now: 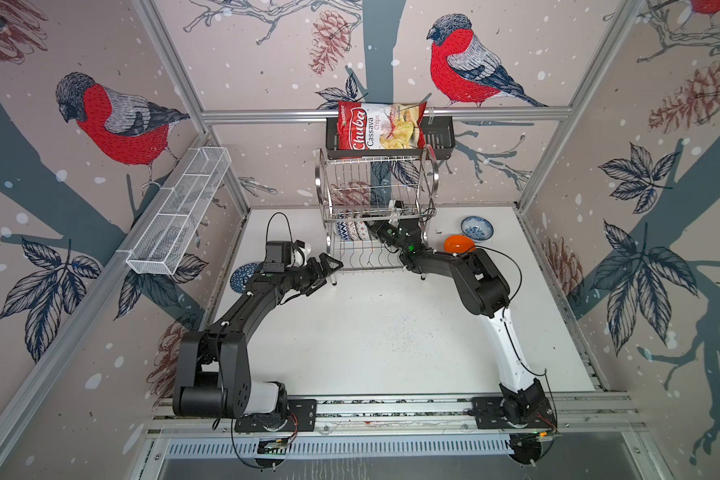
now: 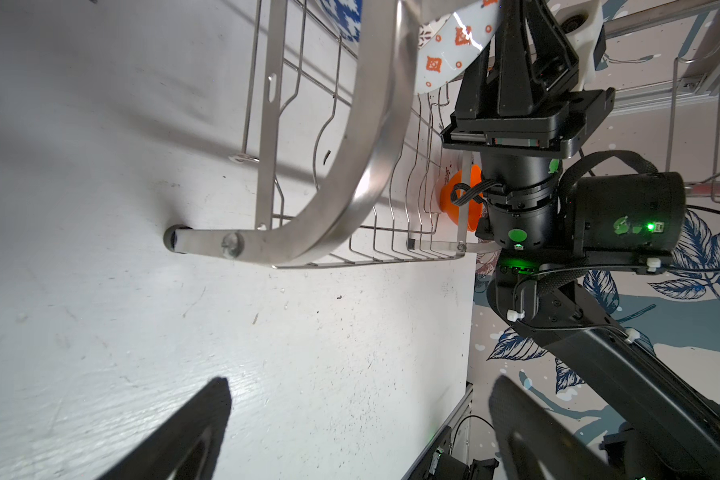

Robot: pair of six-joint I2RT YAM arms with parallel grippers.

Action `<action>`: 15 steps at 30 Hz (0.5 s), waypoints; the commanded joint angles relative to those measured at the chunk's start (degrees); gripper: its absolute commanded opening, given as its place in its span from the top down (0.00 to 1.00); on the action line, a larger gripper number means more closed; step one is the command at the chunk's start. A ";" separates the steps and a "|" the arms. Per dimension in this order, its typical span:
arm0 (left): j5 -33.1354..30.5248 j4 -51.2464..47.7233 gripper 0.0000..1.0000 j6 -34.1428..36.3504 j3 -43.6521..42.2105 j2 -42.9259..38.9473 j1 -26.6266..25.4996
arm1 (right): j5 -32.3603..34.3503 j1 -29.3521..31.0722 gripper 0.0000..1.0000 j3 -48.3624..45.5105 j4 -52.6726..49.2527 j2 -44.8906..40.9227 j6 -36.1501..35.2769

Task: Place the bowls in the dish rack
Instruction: 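Push the green-patterned bowl upright against the maroon-patterned bowl with the right gripper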

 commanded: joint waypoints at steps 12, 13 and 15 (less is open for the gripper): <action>0.17 0.60 0.03 0.69 -0.36 -0.29 -0.07 | -0.41 0.15 0.80 -1.20 0.78 -1.78 -0.40; 0.15 0.60 0.03 0.68 -0.37 -0.29 -0.07 | -0.38 0.15 0.80 -1.25 0.79 -1.87 -0.37; 0.17 0.59 0.03 0.69 -0.28 -0.29 -0.07 | -0.40 0.15 0.80 -1.36 0.87 -1.96 -0.40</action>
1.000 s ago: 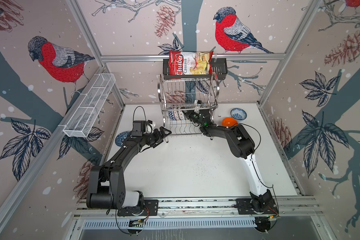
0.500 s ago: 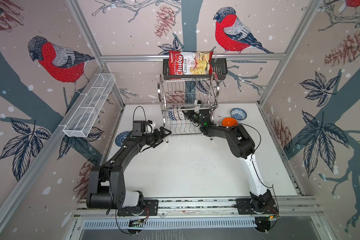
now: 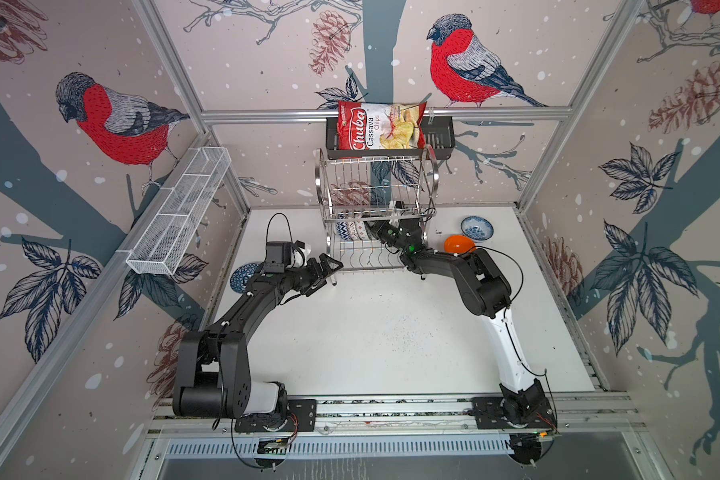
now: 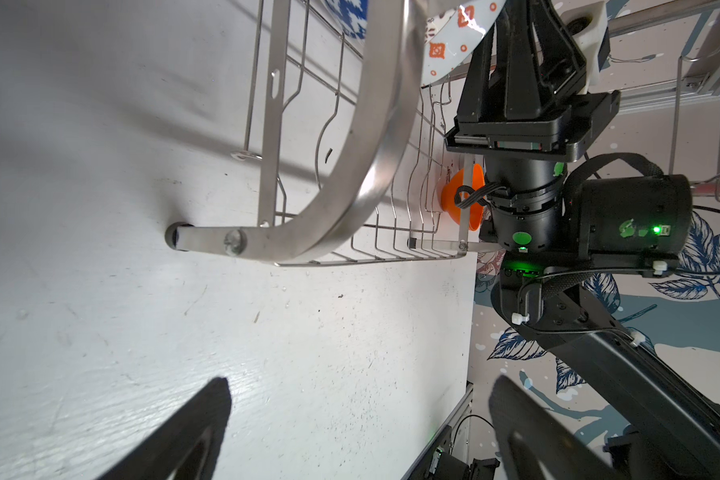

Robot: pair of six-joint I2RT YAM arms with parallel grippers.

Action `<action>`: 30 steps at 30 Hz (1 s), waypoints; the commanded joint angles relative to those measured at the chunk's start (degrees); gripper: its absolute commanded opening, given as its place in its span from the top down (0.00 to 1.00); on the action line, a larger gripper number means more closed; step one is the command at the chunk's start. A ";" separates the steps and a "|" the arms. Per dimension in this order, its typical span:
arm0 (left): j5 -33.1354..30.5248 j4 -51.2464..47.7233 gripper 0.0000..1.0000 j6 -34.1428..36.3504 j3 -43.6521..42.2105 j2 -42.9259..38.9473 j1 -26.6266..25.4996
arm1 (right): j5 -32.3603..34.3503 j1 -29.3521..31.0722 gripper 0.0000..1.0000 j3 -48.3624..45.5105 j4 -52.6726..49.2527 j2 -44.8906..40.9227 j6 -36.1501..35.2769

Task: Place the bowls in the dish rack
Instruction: 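Push the green-patterned bowl upright against the maroon-patterned bowl with the right gripper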

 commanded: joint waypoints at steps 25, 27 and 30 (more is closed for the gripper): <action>0.11 0.68 0.03 0.66 -0.37 -0.44 -0.16 | -0.60 0.89 0.85 -2.33 1.48 -1.31 0.55; 0.11 0.60 0.03 0.66 -0.38 -0.44 -0.16 | -0.56 0.94 0.86 -2.43 1.53 -1.37 0.54; 0.03 0.61 0.03 0.62 -0.40 -0.53 -0.16 | -0.56 0.94 0.86 -2.48 1.55 -1.38 0.45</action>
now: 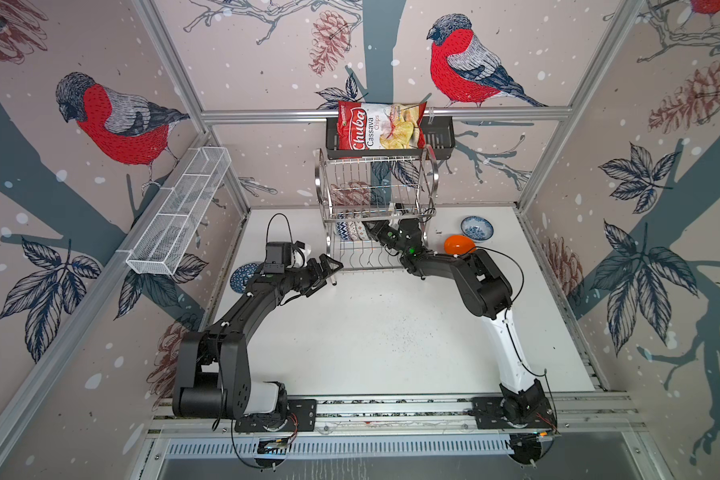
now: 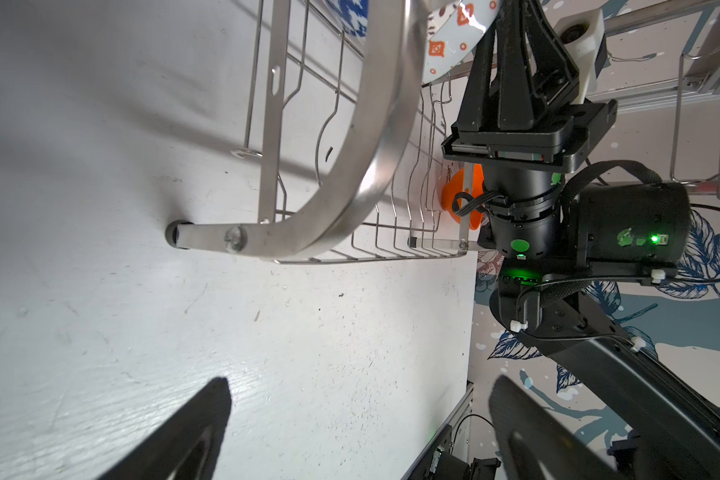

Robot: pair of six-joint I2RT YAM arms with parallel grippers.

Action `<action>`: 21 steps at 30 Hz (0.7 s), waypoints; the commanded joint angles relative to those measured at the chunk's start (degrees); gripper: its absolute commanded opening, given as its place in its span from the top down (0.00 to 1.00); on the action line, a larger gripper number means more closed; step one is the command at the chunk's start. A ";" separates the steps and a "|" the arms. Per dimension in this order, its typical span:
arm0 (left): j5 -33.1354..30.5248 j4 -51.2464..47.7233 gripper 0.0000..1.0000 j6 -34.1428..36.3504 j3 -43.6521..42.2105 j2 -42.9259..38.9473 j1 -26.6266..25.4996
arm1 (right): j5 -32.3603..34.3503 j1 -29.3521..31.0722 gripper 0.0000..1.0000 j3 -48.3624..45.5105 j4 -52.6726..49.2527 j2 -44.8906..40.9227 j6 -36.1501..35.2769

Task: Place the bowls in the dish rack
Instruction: 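Push the green-patterned bowl upright against the maroon-patterned bowl with the right gripper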

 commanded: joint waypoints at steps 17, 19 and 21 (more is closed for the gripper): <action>-0.14 0.25 0.03 0.83 -0.08 -0.68 -0.12 | 0.21 0.11 0.76 -2.01 2.89 -2.84 1.61; -0.14 0.25 0.03 0.79 -0.20 -0.85 -0.12 | 0.52 0.11 0.75 -2.84 3.04 -3.41 1.82; -0.14 0.16 0.03 0.75 -0.20 -1.02 -0.13 | 0.44 0.19 0.73 -3.52 3.27 -3.86 2.16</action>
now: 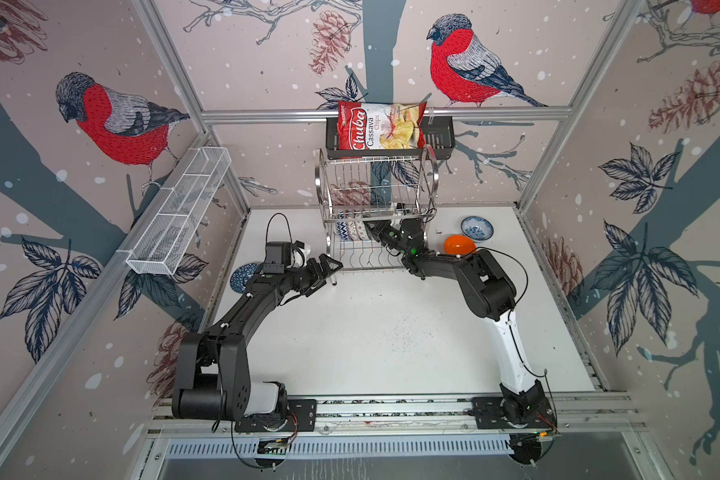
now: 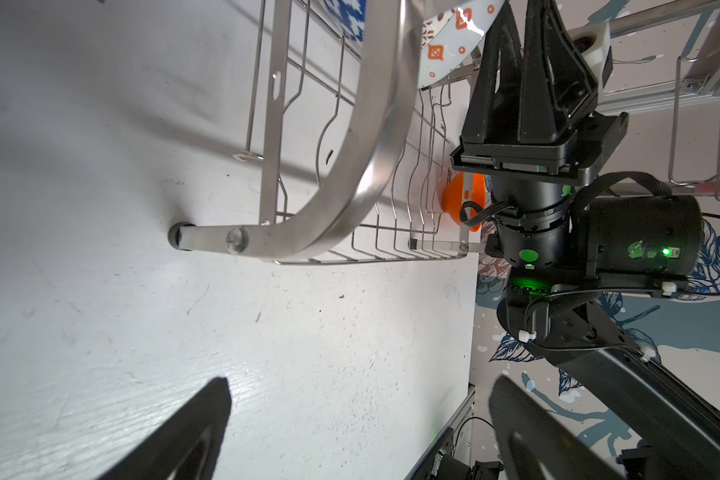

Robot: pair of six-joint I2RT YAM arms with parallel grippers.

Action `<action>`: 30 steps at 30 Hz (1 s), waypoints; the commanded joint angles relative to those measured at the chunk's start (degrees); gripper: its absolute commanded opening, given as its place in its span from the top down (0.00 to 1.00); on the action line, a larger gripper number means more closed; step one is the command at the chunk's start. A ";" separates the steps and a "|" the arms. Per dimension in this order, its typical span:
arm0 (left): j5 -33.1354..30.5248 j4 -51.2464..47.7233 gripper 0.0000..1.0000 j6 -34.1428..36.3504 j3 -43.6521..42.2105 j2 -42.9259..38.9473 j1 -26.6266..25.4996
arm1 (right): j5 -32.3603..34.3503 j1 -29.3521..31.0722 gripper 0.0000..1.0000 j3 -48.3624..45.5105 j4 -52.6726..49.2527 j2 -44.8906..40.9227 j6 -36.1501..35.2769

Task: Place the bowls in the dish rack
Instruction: 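Push the green-patterned bowl upright against the maroon-patterned bowl with the right gripper, then open the right gripper and draw it back from the green-patterned bowl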

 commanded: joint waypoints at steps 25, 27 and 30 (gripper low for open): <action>0.09 -0.41 0.03 0.30 -0.70 -2.01 -0.27 | 5.27 1.77 0.52 -12.18 4.06 -10.31 -1.23; 0.09 -0.41 0.03 0.31 -0.79 -1.92 -0.27 | 6.11 2.08 0.50 -13.37 4.55 -11.15 -0.92; 0.09 -0.50 0.03 0.05 -0.92 -2.09 -0.27 | 7.53 2.53 0.45 -14.93 5.12 -12.44 -0.75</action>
